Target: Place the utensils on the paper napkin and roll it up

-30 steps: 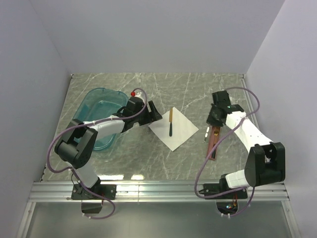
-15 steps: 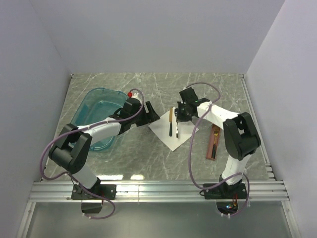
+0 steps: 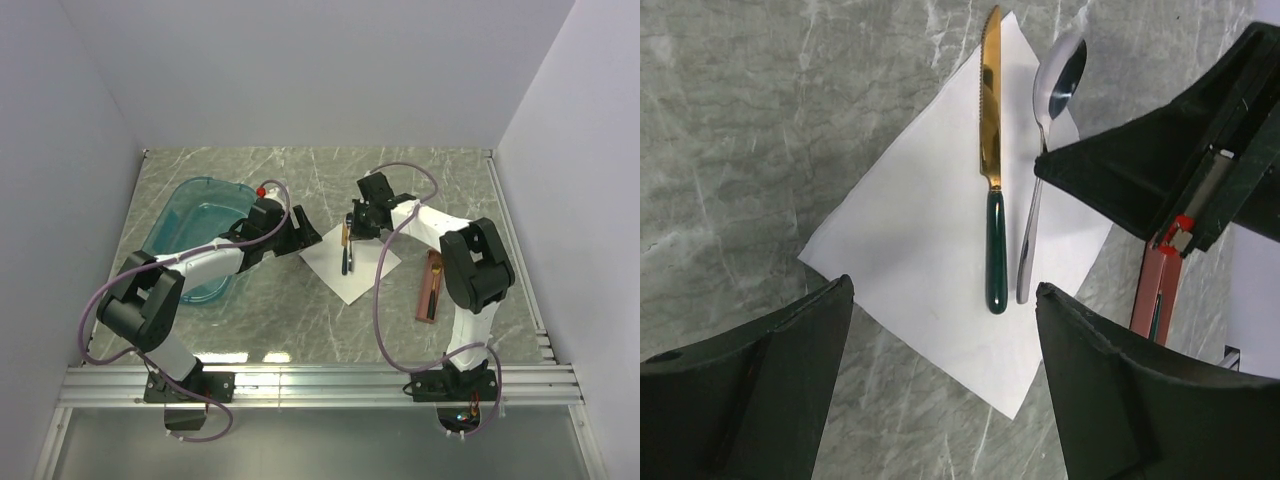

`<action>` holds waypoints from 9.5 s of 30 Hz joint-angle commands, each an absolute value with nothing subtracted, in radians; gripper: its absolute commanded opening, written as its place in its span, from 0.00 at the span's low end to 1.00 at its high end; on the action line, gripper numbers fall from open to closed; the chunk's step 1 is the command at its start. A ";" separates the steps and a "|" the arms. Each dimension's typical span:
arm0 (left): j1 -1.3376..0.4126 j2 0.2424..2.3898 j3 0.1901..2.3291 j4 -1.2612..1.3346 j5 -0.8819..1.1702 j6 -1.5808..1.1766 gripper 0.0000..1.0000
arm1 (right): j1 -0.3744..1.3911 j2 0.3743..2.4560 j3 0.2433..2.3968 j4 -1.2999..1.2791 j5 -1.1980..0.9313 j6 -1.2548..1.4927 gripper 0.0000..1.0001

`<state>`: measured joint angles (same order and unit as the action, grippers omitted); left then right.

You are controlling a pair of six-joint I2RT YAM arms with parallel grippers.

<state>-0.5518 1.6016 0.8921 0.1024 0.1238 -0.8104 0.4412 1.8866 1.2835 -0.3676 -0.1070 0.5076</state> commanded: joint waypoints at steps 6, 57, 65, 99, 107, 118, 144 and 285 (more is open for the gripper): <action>-0.549 1.554 0.899 0.097 0.100 -0.816 0.80 | 0.448 1.950 1.353 -0.362 -0.112 0.508 0.00; -0.572 1.523 0.819 0.212 0.215 -0.822 0.80 | 0.103 1.528 0.930 -0.695 0.224 0.526 0.24; -0.574 1.508 0.804 0.221 0.216 -0.828 0.80 | 0.087 1.565 0.917 -0.675 0.224 0.529 0.26; -0.572 1.496 0.816 0.213 0.204 -0.830 0.80 | 0.072 1.537 0.968 -0.684 0.199 0.471 0.00; -0.575 1.494 0.801 0.229 0.215 -0.828 0.80 | 0.071 1.516 0.913 -0.675 0.172 0.503 0.23; -0.574 1.456 0.759 0.255 0.227 -0.833 0.80 | 0.072 1.454 0.795 -0.640 0.109 0.548 0.28; -0.572 1.405 0.764 0.206 0.176 -0.830 0.80 | 0.074 1.385 0.946 -0.750 0.207 0.496 0.00; -0.644 1.535 0.706 0.273 0.328 -0.847 0.29 | 0.876 1.526 0.772 -0.066 0.503 0.574 0.34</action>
